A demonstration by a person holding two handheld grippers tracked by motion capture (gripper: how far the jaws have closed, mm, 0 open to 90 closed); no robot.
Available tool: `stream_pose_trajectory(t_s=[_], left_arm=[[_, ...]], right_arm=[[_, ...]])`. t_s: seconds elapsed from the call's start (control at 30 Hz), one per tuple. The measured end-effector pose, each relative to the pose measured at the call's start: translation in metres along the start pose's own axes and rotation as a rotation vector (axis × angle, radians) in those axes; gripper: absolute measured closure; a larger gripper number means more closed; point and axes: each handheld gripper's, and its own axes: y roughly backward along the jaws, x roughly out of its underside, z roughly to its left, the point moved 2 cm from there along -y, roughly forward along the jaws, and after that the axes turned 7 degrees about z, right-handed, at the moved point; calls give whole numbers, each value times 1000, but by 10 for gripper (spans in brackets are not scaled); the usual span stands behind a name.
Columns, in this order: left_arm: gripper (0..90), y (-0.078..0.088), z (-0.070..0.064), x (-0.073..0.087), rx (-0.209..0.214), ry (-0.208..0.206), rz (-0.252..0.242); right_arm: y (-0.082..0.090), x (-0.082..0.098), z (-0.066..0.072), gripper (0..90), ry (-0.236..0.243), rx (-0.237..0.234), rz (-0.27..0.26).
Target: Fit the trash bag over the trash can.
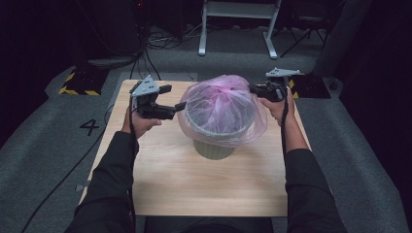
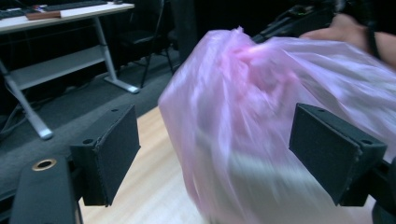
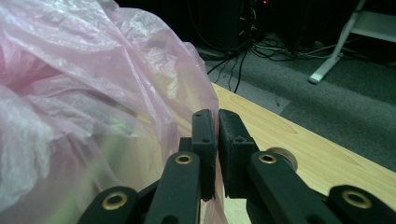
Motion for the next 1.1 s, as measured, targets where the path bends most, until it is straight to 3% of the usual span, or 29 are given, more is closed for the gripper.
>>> stream_pose_trajectory(t_s=[0.07, 0.1, 0.2, 0.27, 0.33, 0.43, 0.47, 0.57, 0.7, 0.73, 0.77, 0.8, 0.83, 0.97, 1.0, 1.1], left_arm=[[284, -15, 4, -4, 13, -9, 38], [321, -22, 7, -4, -3, -10, 63], [331, -42, 16, -5, -8, 22, 109], [395, -52, 21, -5, 5, 52, 119], [463, -59, 25, -4, 5, 67, 117], [635, -62, 31, -5, 47, 66, 80], [744, -63, 31, -7, 40, 68, 71], [868, -66, 35, -12, 10, 77, 70], [891, -67, 37, -14, -8, 97, 91], [849, -66, 38, -14, -21, 102, 91], [703, -65, 39, -14, -48, 118, 87], [629, -63, 42, -14, -50, 137, 81], [629, -60, 44, -12, -32, 153, 67], [886, -59, 50, -4, -20, 116, 106], [897, -61, 50, -2, -42, 110, 119], [898, -68, 53, 5, -44, 136, 134]], right_arm=[[-1, -1, 2, 865, 11, 5, 6], [-2, -2, 2, 870, 20, -4, 7], [-4, -2, 5, 895, 38, -16, 5], [-5, -2, 5, 899, 50, -24, 9], [-7, -2, 5, 900, 60, -26, 17], [-9, -1, 6, 900, 59, -29, 11], [-10, -1, 6, 900, 61, -28, 16], [-10, -1, 5, 900, 62, -16, 19], [-9, 1, 5, 900, 59, -5, 22], [-9, 1, 5, 900, 61, -2, 23], [-9, 2, 5, 900, 62, 3, 24], [-9, 2, 4, 900, 52, 3, 26], [-10, 4, 3, 900, 45, 11, 35], [-13, 9, 1, 900, 25, 5, 35], [-13, 9, 1, 900, 21, 1, 34], [-16, 10, 3, 900, 20, 1, 38]])
